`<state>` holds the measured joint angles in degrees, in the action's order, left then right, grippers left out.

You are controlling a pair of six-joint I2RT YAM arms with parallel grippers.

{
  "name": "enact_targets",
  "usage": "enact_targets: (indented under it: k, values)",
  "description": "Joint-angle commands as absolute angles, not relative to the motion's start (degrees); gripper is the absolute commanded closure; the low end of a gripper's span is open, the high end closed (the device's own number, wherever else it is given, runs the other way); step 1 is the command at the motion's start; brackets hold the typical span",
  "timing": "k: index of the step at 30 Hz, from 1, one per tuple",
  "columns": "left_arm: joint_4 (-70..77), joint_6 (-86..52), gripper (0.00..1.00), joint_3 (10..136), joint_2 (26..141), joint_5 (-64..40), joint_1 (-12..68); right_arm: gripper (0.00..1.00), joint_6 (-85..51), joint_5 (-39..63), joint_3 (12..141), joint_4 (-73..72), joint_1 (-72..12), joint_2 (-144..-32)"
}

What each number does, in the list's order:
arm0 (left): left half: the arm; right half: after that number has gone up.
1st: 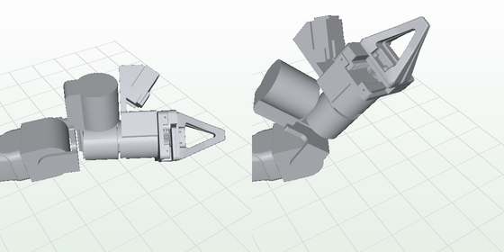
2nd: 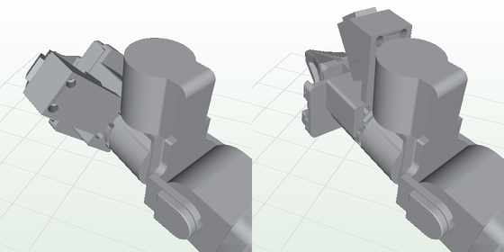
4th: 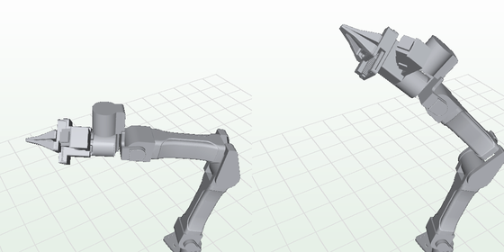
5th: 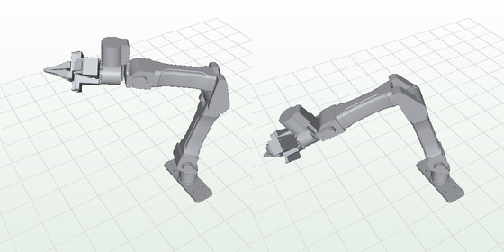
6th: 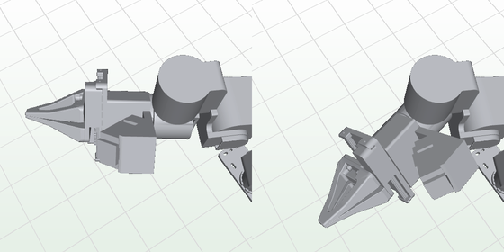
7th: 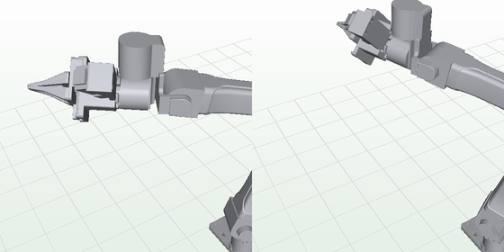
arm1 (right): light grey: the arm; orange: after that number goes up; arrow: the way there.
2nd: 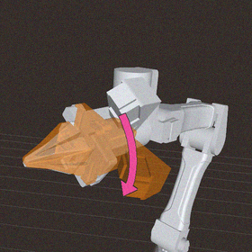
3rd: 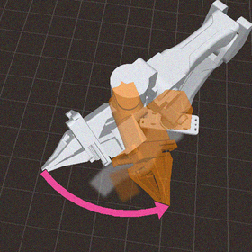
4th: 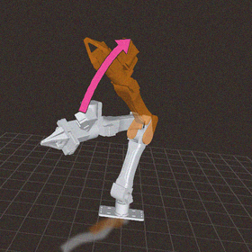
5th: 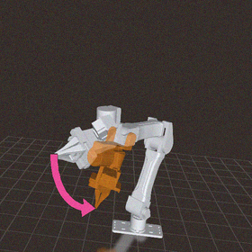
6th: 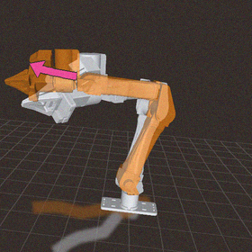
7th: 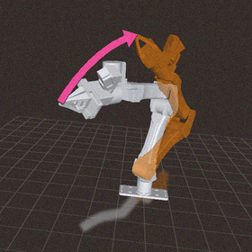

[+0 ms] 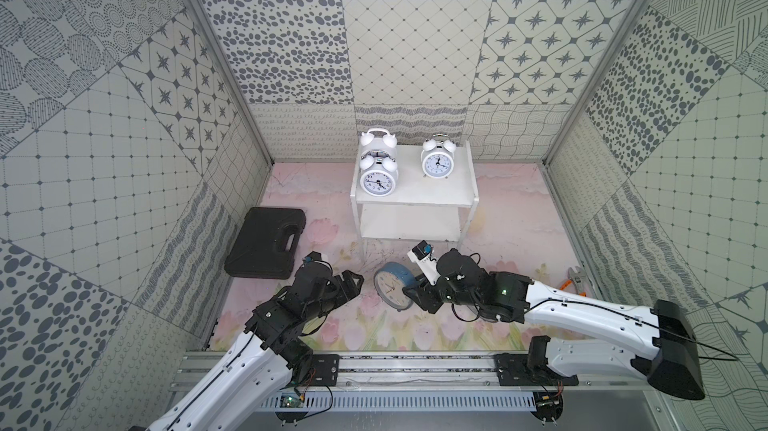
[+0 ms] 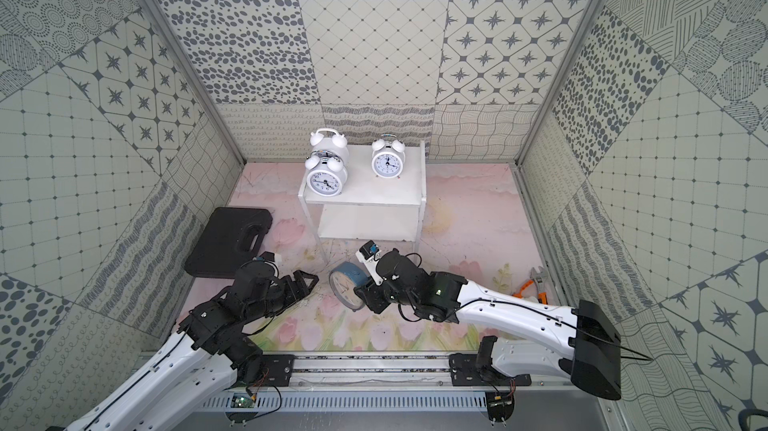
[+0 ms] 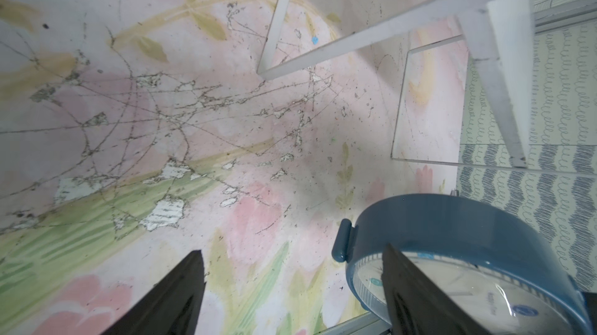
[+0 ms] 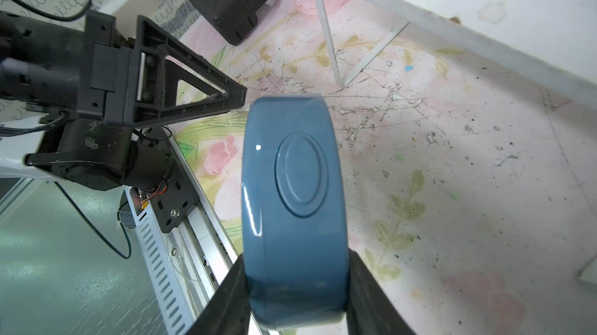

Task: Place the alarm clocks on the shelf by style
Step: Pick up the alarm from the center of the board, then place the alarm on the shelf.

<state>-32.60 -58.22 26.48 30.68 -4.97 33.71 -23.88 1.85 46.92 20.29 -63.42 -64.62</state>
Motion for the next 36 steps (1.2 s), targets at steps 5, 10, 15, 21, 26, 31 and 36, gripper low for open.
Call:
enact_targets:
  k: [5,10,15,21,26,31,36]
  values:
    - [4.55,-58.37,0.09,21.61,28.45,-31.93,32.91,0.72,-26.51,25.55,44.68,19.14,-55.39,-55.13]
    - [18.25,-61.32,0.03,20.76,32.05,-41.19,32.96,0.70,-28.41,40.09,45.48,18.18,-50.22,-52.02]
    - [30.79,-64.87,0.00,20.39,36.84,-47.40,33.03,0.70,-29.28,48.23,46.57,17.78,-47.37,-53.48]
    - [39.98,-68.38,0.04,20.24,39.60,-51.34,33.05,0.70,-32.45,53.18,46.99,13.09,-45.03,-54.91]
    - [47.19,-72.22,0.08,18.66,41.09,-51.38,33.05,0.70,-34.72,54.64,46.52,9.75,-42.34,-55.02]
    - [48.86,-73.40,0.14,18.69,42.74,-52.27,33.21,0.71,-36.13,54.83,46.06,7.93,-39.52,-54.39]
    - [48.72,-73.42,0.24,18.40,43.51,-51.95,33.73,0.70,-37.39,54.76,45.33,6.43,-37.27,-54.12]
